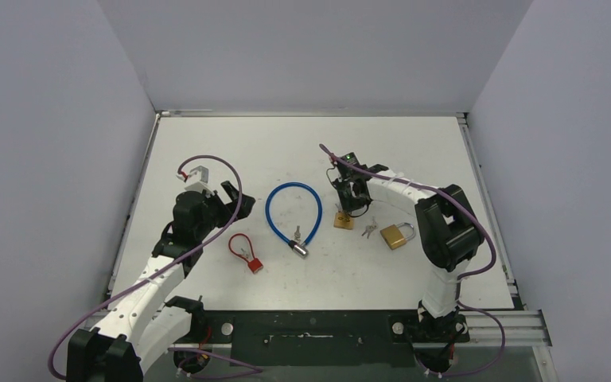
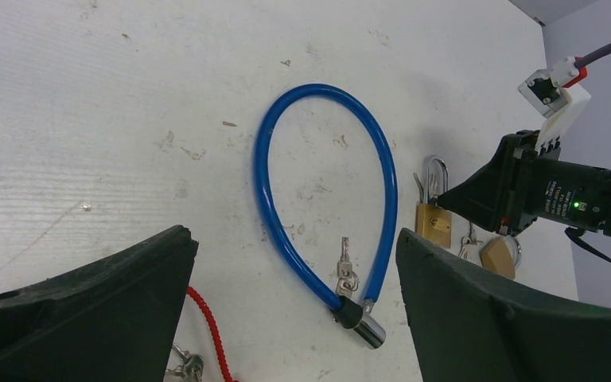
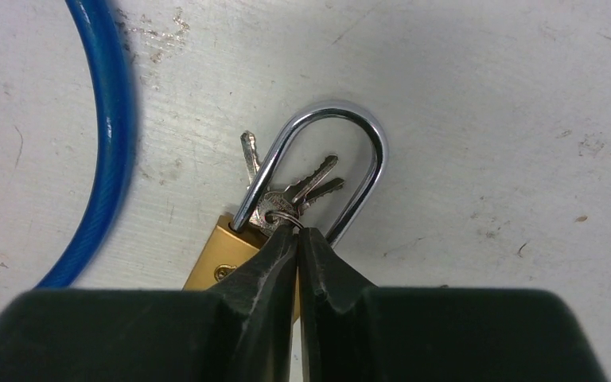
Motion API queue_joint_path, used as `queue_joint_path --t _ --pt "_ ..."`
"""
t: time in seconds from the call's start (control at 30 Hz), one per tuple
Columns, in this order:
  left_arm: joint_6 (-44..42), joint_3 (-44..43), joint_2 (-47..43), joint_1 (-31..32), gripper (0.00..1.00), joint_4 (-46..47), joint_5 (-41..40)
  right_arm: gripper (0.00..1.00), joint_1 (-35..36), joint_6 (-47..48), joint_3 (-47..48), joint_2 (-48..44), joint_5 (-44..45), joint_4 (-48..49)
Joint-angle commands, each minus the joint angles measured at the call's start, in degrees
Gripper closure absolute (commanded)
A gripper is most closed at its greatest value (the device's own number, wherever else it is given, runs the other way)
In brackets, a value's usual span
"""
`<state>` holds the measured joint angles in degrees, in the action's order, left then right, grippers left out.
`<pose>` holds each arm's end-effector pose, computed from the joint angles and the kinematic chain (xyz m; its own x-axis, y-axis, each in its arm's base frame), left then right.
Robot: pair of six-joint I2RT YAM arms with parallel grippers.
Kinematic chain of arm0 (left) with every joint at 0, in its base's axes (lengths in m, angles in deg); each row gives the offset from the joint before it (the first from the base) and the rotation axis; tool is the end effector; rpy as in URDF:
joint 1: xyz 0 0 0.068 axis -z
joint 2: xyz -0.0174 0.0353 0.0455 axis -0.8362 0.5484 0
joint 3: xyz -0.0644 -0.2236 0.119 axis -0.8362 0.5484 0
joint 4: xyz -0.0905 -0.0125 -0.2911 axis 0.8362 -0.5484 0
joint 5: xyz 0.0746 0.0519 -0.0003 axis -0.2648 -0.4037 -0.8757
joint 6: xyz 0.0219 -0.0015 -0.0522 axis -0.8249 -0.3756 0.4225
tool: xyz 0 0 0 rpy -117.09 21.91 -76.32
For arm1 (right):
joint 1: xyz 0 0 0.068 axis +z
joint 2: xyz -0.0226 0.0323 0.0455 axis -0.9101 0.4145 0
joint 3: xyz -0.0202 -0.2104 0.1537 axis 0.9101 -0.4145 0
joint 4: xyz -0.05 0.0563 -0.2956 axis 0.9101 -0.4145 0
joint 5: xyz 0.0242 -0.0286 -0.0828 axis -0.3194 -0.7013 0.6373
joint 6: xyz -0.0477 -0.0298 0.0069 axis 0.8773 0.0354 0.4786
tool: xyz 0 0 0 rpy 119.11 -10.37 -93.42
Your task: Unlock with the key
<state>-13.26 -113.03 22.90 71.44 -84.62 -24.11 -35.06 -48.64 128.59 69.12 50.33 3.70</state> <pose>0.2476 -0.0683 0.2052 -0.5035 -0.4950 -0.7081 0.0264 0.8104 -0.5853 0.3511 0.2076 0.1270 -0.8907 -0.2444 -0.3834 -0.3090 0.9439 0.1162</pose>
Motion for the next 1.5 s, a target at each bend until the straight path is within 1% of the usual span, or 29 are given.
queue_joint_path --t 0.0,0.03,0.07,0.23,0.4,0.57,0.6,0.63,0.67,0.7,0.77,0.87,1.0,1.1,1.23,1.3,1.33,1.37,1.47 --pt "0.37 -0.33 -0.52 0.24 0.05 3.04 0.67 0.96 0.30 0.21 -0.07 -0.16 1.01 1.99" --pt "0.38 -0.33 -0.51 0.24 0.05 3.08 0.79 0.99 0.30 0.24 -0.11 -0.41 1.01 2.42" --pt "0.39 -0.33 -0.55 0.24 0.05 3.13 0.87 1.00 0.30 0.30 -0.20 -0.71 1.06 2.67" --pt "1.19 -0.51 -0.18 0.24 0.05 3.80 1.87 1.00 0.39 0.10 -0.36 -4.32 2.91 3.84" --pt "2.29 -0.27 0.09 0.24 0.05 4.70 2.38 1.00 0.39 -0.35 -1.32 -9.12 2.61 4.93" --pt "2.66 -0.15 0.11 0.24 0.05 4.84 2.60 1.00 0.39 0.02 -1.54 -9.92 1.73 5.11" --pt "2.65 -0.16 0.11 0.25 0.05 4.84 2.65 0.97 0.35 0.12 -1.38 -9.34 1.69 4.79" --pt "2.61 -0.08 0.11 0.24 0.05 4.84 2.65 0.88 0.36 0.58 -0.70 -8.16 0.15 4.03" --pt "2.62 -0.07 0.11 0.24 0.05 4.84 2.65 0.82 0.33 0.92 -0.28 -6.96 0.03 3.13" --pt "2.60 -0.05 0.11 0.33 0.05 4.84 2.65 0.78 0.38 1.14 -0.18 -6.05 -0.22 2.71" --pt "2.71 0.03 0.11 0.32 0.05 4.86 2.73 0.74 0.39 1.52 -0.44 -4.81 -1.24 2.83" --pt "2.72 0.25 0.11 0.33 0.05 4.87 2.74 0.73 0.33 1.50 -0.81 -3.88 -2.24 3.74" --pt "2.70 0.37 0.15 0.33 0.05 4.99 2.65 0.80 0.28 1.54 -0.87 -2.77 -3.44 4.66" --pt "2.73 0.37 0.27 0.33 0.05 5.00 2.56 0.80 0.17 1.50 -0.38 -1.50 -3.77 3.84" --pt "2.81 0.45 0.19 0.33 0.05 4.93 2.47 0.74 -0.21 1.41 -0.27 -0.60 -5.75 2.67" --pt "2.78 0.53 0.11 0.33 0.05 4.93 2.45 0.72 -0.37 1.45 -0.64 -0.59 -6.73 2.83" --pt "2.76 0.59 0.11 0.33 0.05 4.95 2.34 0.74 -0.46 1.45 -0.91 -0.59 -7.18 3.13" --pt "2.79 0.63 0.11 0.33 0.05 4.93 2.34 0.78 -0.53 1.45 -1.08 -0.61 -7.48 3.43" --pt "2.82 0.72 0.10 0.33 0.05 4.97 2.39 0.95 -0.66 1.12 -0.58 -0.46 -8.10 3.24"
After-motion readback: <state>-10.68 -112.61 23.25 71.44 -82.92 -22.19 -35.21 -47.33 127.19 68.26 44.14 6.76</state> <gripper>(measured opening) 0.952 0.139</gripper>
